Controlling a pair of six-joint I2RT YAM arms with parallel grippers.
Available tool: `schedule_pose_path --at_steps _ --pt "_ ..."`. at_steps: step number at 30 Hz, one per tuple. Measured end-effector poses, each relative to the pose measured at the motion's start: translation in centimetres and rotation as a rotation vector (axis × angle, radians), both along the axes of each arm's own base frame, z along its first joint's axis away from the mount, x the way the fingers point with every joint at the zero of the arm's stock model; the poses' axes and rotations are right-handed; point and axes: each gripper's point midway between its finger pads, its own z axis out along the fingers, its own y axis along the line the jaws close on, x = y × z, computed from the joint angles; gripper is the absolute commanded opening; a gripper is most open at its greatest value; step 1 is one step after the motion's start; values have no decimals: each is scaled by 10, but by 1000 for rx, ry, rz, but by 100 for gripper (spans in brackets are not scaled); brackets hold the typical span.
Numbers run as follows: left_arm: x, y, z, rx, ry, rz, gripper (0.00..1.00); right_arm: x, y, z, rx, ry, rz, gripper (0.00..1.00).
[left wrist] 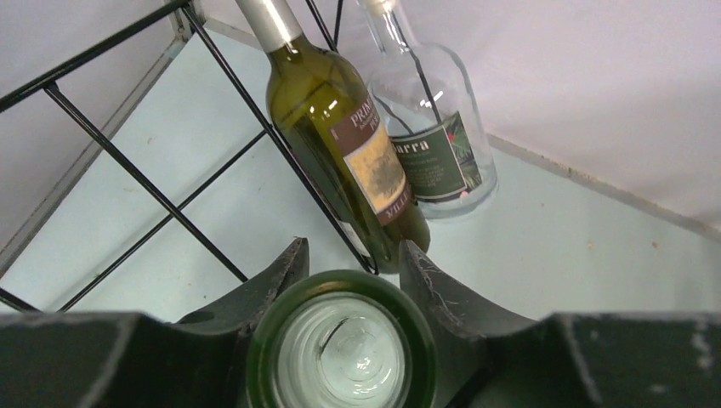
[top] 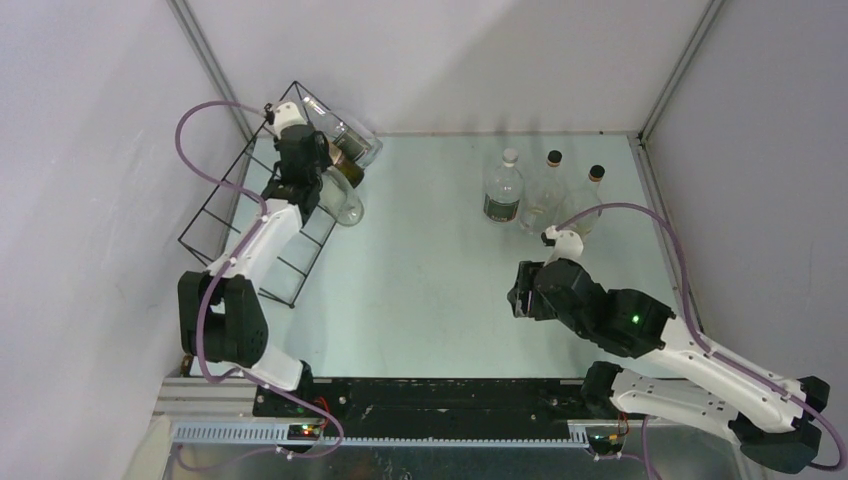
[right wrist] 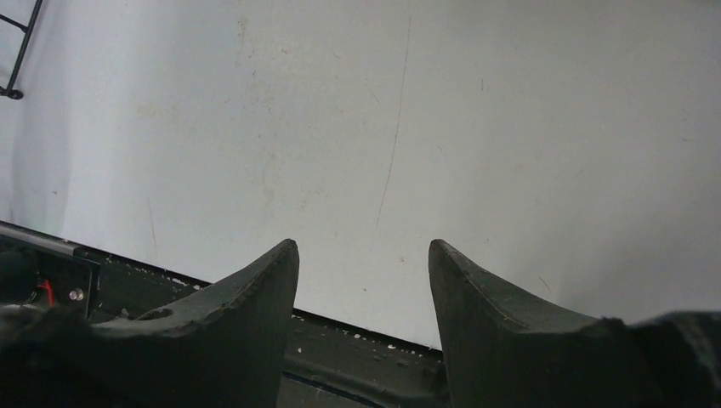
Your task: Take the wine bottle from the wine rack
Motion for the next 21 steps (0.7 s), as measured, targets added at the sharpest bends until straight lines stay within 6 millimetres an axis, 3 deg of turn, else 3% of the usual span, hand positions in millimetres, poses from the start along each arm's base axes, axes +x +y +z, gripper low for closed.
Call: schedule_pose_path --at_steps 8,14,21 --pt "-18 -25 -3 86 38 -50 0 -7 -7 4 26 -1 -14 61" --pt "-48 -45 -7 144 61 -107 0 -10 -14 13 64 -21 -26 61" --pt "-85 -79 7 158 27 -219 0 -12 -21 20 99 -43 -43 61"
